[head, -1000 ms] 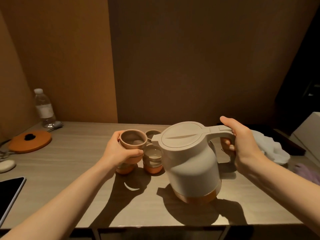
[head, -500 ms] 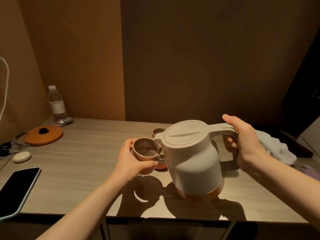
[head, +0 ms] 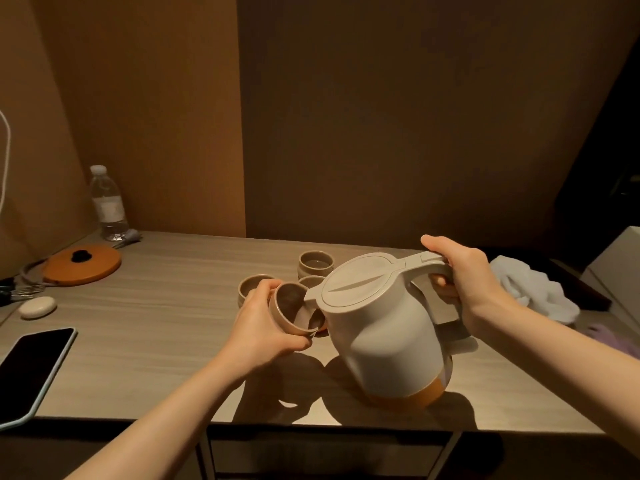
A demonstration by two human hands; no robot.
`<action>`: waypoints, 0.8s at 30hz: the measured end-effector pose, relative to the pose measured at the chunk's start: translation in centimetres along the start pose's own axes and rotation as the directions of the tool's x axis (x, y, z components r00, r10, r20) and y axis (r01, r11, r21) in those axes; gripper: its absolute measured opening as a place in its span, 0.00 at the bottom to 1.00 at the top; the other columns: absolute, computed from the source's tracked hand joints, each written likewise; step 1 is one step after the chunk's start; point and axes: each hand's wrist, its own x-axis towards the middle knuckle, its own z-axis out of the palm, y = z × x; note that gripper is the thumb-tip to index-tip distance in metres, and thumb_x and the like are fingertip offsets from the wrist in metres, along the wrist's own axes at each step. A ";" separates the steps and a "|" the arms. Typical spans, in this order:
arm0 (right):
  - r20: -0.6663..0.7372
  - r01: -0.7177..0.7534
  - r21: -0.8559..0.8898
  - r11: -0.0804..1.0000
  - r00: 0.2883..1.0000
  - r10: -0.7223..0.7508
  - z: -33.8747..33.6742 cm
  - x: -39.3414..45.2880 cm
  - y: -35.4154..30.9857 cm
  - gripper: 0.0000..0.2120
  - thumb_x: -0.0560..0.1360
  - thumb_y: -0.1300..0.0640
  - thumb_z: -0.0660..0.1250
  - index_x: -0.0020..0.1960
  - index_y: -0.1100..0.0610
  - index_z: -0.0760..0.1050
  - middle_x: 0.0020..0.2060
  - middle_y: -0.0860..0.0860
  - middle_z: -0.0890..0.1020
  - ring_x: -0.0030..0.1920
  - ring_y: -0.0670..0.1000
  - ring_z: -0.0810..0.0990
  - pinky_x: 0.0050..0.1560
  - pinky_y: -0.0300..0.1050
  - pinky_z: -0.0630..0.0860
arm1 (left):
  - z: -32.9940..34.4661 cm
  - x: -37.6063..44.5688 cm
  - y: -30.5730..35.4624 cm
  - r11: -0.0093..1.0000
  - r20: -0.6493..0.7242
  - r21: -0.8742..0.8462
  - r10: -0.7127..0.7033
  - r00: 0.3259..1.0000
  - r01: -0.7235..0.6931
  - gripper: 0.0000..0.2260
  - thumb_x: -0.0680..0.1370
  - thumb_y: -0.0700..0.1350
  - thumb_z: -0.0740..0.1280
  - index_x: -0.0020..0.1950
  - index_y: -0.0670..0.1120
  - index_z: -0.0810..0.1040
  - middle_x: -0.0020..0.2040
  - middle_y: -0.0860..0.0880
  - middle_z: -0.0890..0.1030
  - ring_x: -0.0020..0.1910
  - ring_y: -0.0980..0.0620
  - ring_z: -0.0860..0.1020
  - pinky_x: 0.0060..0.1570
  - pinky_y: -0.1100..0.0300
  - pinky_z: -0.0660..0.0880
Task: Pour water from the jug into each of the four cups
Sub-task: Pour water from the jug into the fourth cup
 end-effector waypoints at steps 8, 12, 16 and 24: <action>0.018 0.032 -0.045 0.998 0.999 -0.032 -0.1 0.1 -0.4 0.24 0.74 0.45 0.66 0.22 0.53 0.72 0.19 0.49 0.69 0.20 0.45 0.64 0.25 0.39 0.63 | -0.2 0.4 0.8 0.998 0.028 0.068 -0.011 1.000 0.009 0.39 0.56 0.46 0.82 0.61 0.56 0.66 0.56 0.56 0.74 0.60 0.49 0.72 0.54 0.52 0.76; 0.036 0.030 -0.061 0.998 0.999 -0.028 -0.2 0.3 -0.2 0.25 0.75 0.46 0.66 0.21 0.53 0.72 0.19 0.49 0.69 0.20 0.45 0.64 0.24 0.38 0.62 | -0.4 0.3 1.1 0.995 0.048 0.099 -0.022 0.999 0.017 0.39 0.56 0.46 0.82 0.62 0.55 0.67 0.57 0.54 0.75 0.61 0.46 0.71 0.55 0.46 0.77; 0.050 0.039 -0.081 0.996 0.998 -0.035 -0.1 0.4 0.0 0.24 0.73 0.45 0.67 0.21 0.53 0.71 0.19 0.50 0.68 0.20 0.46 0.63 0.22 0.36 0.62 | -0.5 0.4 1.4 0.992 0.068 0.122 -0.014 0.998 0.005 0.40 0.56 0.46 0.82 0.63 0.54 0.66 0.57 0.53 0.74 0.61 0.46 0.71 0.54 0.46 0.77; 0.080 0.062 -0.152 0.986 0.996 -0.050 0.3 0.9 -0.5 0.25 0.75 0.47 0.66 0.20 0.53 0.71 0.19 0.50 0.69 0.20 0.45 0.65 0.24 0.37 0.64 | 0.1 0.3 1.4 0.987 0.066 0.163 -0.009 0.998 -0.002 0.39 0.57 0.48 0.82 0.64 0.53 0.67 0.56 0.55 0.74 0.60 0.48 0.72 0.59 0.47 0.74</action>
